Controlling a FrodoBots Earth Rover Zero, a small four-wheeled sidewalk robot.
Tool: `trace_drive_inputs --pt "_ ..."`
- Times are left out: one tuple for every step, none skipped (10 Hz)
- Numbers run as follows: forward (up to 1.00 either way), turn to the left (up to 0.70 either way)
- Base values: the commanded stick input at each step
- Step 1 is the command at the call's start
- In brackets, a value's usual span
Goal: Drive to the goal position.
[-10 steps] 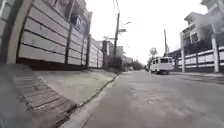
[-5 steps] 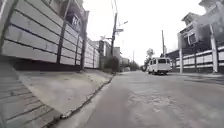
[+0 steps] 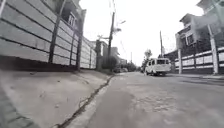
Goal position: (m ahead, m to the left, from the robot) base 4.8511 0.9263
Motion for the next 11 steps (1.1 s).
trace_drive_inputs --pt "0.7 -0.26" --pt "0.7 -0.35" --pt "0.7 -0.35" --pt "0.7 -0.35" --pt "0.7 -0.35" --pt "0.7 -0.35" --pt "0.7 -0.29" --pt "0.7 0.0" --pt "0.7 0.0" --pt "0.7 0.0" --pt "0.7 0.0"
